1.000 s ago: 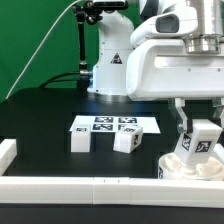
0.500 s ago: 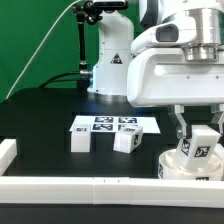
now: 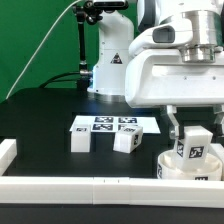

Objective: Assemble stool

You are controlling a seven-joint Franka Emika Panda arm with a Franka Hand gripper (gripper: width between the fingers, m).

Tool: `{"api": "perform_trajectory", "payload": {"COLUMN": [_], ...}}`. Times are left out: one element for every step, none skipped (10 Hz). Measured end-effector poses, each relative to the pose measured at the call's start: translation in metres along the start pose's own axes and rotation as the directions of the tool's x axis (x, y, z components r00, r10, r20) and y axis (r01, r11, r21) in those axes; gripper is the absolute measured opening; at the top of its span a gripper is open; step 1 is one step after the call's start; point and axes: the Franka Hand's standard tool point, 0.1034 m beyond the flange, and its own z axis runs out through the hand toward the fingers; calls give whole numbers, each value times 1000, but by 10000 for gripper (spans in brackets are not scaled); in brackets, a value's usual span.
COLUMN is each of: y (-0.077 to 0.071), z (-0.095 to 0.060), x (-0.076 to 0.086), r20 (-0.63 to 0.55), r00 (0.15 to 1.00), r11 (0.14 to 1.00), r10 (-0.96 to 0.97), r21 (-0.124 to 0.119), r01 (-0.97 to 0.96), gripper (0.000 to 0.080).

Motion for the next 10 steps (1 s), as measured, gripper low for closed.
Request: {"api": "perform_trajectory", "payload": {"y": [0, 1, 2, 3, 4, 3, 3, 3, 3, 12], "z": [-3, -6, -13, -20, -24, -22, -22, -21, -20, -18], "x": [2, 3, 6, 8, 10, 8, 8, 6, 4, 1], "r20": [-3, 1, 12, 31, 31, 35, 36, 47, 71, 55], "r00": [1000, 1000, 1000, 999, 999, 999, 999, 999, 997, 997], "r11": [1000, 1000, 1000, 1000, 1000, 1000, 1000, 1000, 1000, 998], "r10": [0, 1, 5, 12, 12, 11, 11, 11, 12, 55], "r21": [0, 0, 2, 5, 5, 5, 5, 7, 11, 1], "r01": [0, -1, -5, -12, -12, -11, -11, -11, -13, -55], "gripper": [619, 643, 643, 649, 649, 649, 649, 649, 649, 649]}}
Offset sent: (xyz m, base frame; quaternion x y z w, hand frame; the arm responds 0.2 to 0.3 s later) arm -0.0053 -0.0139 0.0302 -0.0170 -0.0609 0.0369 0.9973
